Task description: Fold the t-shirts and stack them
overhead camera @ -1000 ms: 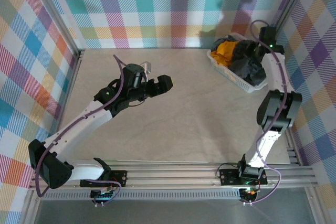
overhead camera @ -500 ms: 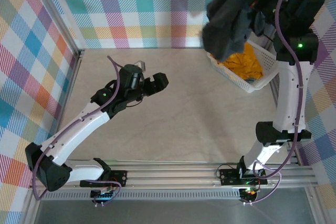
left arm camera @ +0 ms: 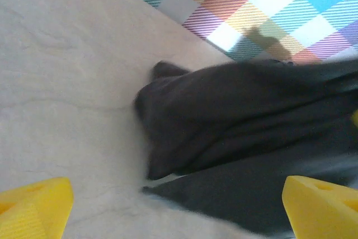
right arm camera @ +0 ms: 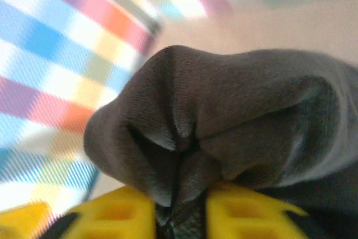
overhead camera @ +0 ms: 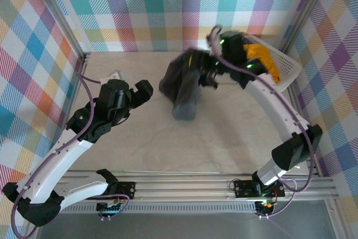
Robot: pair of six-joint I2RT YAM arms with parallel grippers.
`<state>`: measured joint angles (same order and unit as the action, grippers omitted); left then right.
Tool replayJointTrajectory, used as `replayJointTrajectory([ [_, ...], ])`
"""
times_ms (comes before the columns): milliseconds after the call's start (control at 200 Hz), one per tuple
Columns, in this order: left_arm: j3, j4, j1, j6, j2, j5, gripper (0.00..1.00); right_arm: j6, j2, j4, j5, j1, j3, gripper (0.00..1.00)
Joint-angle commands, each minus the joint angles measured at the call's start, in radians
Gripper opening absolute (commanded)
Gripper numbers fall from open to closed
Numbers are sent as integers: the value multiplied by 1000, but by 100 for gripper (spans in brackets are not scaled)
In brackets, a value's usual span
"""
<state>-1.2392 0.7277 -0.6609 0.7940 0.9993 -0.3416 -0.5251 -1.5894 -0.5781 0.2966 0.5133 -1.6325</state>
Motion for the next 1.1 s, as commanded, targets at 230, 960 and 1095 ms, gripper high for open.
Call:
replayJointTrajectory([
  [230, 48, 38, -20, -76, 178, 249, 89, -37, 294, 4, -111, 34, 489, 67],
  [960, -489, 305, -272, 10, 1034, -214, 49, -140, 287, 105, 0, -317, 743, 62],
  [1095, -423, 274, -217, -9, 979, -247, 14, -151, 223, 155, 51, -317, 736, 61],
])
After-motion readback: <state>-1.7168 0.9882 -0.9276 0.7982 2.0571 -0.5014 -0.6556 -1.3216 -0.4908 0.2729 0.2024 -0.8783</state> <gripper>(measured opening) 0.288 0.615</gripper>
